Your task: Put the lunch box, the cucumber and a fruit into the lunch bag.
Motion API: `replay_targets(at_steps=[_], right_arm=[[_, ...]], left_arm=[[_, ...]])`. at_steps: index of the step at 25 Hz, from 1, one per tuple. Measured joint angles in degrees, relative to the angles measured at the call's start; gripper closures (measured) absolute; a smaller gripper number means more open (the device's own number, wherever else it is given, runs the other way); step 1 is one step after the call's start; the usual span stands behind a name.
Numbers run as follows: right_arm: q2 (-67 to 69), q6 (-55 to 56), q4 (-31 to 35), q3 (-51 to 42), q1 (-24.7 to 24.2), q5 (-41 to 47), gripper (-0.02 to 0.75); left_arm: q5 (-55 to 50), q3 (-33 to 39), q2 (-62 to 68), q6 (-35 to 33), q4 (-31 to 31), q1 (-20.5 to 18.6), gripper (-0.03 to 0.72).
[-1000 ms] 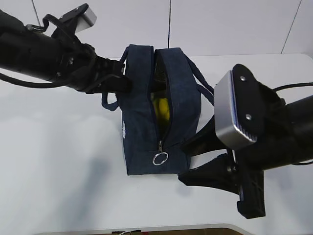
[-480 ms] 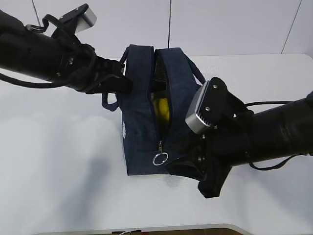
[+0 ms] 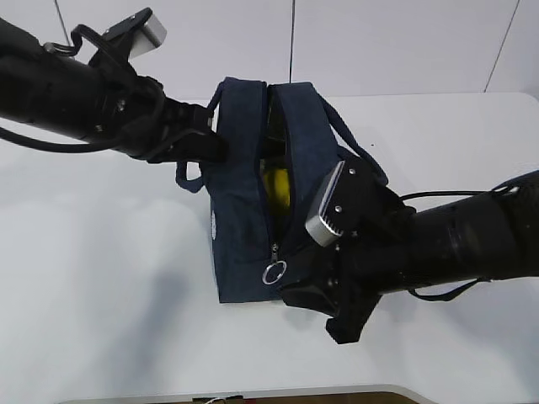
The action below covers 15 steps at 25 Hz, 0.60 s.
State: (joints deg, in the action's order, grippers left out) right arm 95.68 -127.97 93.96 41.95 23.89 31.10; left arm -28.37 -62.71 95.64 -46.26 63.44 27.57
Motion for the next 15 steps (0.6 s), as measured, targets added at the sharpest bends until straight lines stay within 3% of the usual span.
replay_targets(at_steps=[4, 15], right_arm=[[2.58, -5.06, 6.53, 0.12, 0.00, 0.12, 0.355], [4.54, -7.05, 7.51, 2.49, 0.00, 4.65, 0.354]], left_arm=[[-0.31, 0.00, 0.00, 0.00, 0.00, 0.00, 0.685], [-1.33, 0.00, 0.00, 0.00, 0.00, 0.00, 0.685]])
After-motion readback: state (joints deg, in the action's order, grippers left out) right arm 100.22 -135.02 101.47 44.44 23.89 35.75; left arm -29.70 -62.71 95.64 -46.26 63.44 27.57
